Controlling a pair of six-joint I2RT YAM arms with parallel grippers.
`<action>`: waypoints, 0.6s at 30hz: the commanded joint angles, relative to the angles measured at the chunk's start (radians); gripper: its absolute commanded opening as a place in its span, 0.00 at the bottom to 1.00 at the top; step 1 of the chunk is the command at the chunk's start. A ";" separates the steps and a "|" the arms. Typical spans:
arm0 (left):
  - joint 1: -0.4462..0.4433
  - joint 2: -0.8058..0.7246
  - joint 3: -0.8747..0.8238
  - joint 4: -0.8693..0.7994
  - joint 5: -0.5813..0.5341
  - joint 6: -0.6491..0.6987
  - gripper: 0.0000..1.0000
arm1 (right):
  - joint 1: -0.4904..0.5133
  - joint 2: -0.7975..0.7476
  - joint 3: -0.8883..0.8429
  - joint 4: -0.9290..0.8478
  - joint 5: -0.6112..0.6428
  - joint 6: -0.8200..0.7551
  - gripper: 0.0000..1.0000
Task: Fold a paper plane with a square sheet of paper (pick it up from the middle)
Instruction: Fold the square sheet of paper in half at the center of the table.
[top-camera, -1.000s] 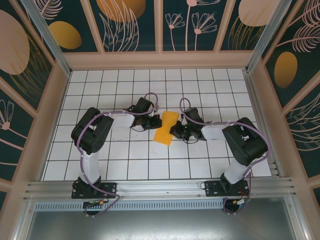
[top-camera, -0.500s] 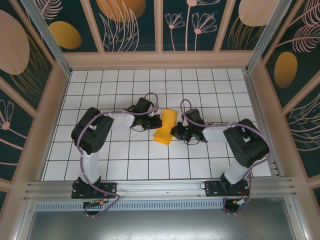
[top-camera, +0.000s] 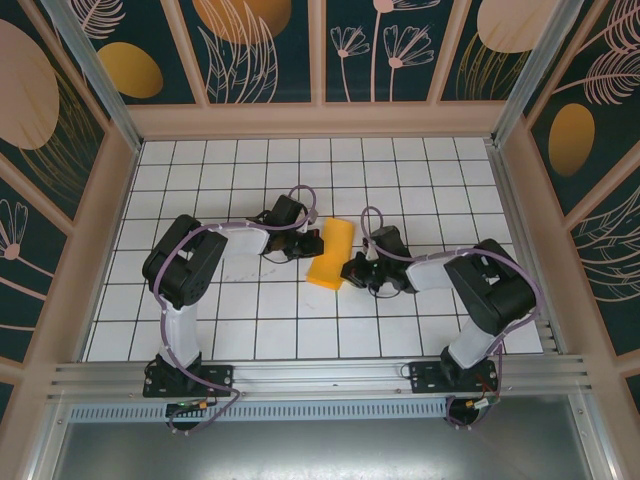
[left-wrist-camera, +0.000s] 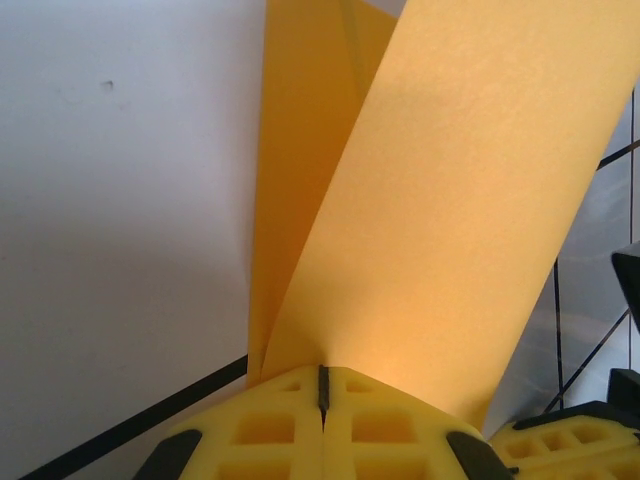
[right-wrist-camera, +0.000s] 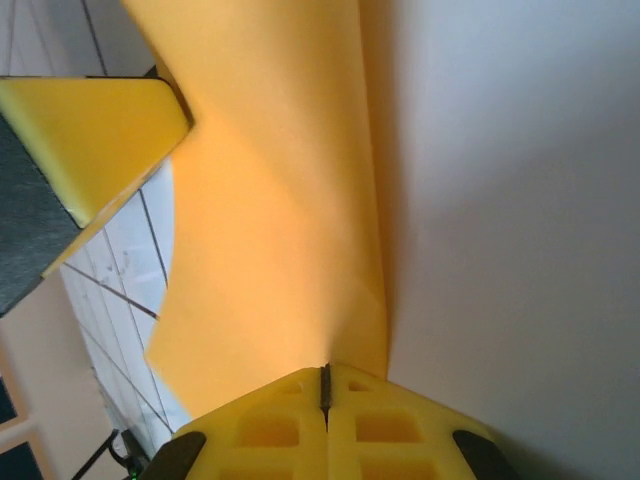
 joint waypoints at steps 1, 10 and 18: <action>-0.006 0.049 -0.028 -0.052 -0.022 0.021 0.00 | 0.006 0.022 -0.035 -0.001 0.024 -0.007 0.00; -0.005 0.048 -0.031 -0.051 -0.022 0.023 0.00 | 0.024 -0.103 0.030 -0.050 0.009 -0.026 0.00; -0.004 0.048 -0.030 -0.050 -0.020 0.020 0.00 | 0.064 -0.041 0.003 -0.010 0.013 -0.005 0.00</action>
